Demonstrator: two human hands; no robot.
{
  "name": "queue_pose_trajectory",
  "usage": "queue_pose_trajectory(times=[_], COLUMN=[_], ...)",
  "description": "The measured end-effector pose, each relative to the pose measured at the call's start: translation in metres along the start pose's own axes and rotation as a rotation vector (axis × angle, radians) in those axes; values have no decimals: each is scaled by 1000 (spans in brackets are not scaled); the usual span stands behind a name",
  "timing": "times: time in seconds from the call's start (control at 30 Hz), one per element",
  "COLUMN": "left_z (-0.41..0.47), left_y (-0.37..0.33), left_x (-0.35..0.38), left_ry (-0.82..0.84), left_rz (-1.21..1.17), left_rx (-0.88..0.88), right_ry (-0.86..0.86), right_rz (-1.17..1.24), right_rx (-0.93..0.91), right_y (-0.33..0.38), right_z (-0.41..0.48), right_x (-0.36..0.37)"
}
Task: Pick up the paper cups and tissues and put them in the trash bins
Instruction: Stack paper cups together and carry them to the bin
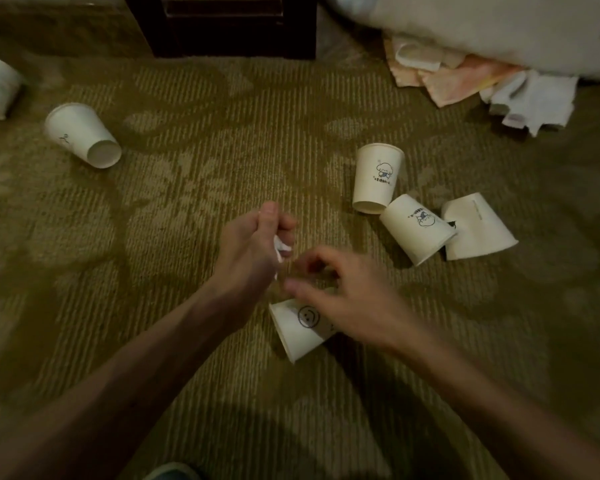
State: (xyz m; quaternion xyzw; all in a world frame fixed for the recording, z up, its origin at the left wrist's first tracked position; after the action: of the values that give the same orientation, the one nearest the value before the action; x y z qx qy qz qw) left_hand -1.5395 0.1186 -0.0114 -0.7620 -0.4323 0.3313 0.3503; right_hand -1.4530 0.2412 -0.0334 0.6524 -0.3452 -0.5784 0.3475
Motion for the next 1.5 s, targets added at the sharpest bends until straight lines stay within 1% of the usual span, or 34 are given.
queue_pose_trajectory(times=[0.07,0.13,0.17,0.2,0.23,0.33,0.4,0.47,0.57,0.63,0.67,0.73,0.8,0.9,1.0,1.13,1.23,1.33,1.5], left_z=[-2,-3,-3,-3,-2,5,14,24,42,52,58,69,79,94,102,113,116,120,99], left_y=[-1,-1,-1,0,1,-4,-11,-20,-31,-38,-43,-50,-54,-51,-42,-26,-21,-30,-56], left_x=[-3,-2,-1,0,2,10,15,20,34,47,53,65,76,90,100,107,108,102,78], left_ry=[37,94,111,116,112,61,5,-59,-64,-54,-56,-67,-51,22,119,125,93,97,153], left_rz=[-80,-115,-99,-64,-19,69,94,85,108,170,202,270,307,282,226,162,135,41,80], left_rx=[-51,-76,-81,-78,-68,-26,5,21,25,27,31,52,56,-38,-108,-80,-90,-122,-94], right_ry=[219,380,397,358,285,-2,-148,-296,-470,-550,-553,-498,-447,-421,-405,-338,-350,-354,-368], right_rz=[-196,-412,-518,-572,-563,-324,-180,-51,95,102,86,78,121,243,346,416,496,627,806], right_rx=[-3,-94,-166,-222,-232,-94,15,86,171,210,233,282,329,412,456,451,426,390,369], right_y=[-15,-29,-35,-39,-42,-41,-39,-36,-33,-37,-40,-45,-53,-63,-72,-81,-79,-72,-40], right_z=[-15,-27,-32,-34,-36,-35,-28,-20,-6,5,11,23,33,39,43,50,55,60,53], right_x=[5,13,18,21,21,8,-11,-35,-74,-99,-110,-125,-133,-140,-143,-136,-132,-133,-130])
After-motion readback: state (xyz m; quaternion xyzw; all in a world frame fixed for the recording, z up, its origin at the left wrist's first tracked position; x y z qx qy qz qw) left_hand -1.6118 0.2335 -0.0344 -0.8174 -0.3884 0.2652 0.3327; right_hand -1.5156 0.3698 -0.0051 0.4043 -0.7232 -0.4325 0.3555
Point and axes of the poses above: each hand's wrist, its own z-axis towards the middle knuckle, its own x-axis out of the palm, y = z × x, the point moved 1 cm from there along z, towards the middle knuckle, and after that the axes turned 11 degrees about -x, right-handed, at the moved point
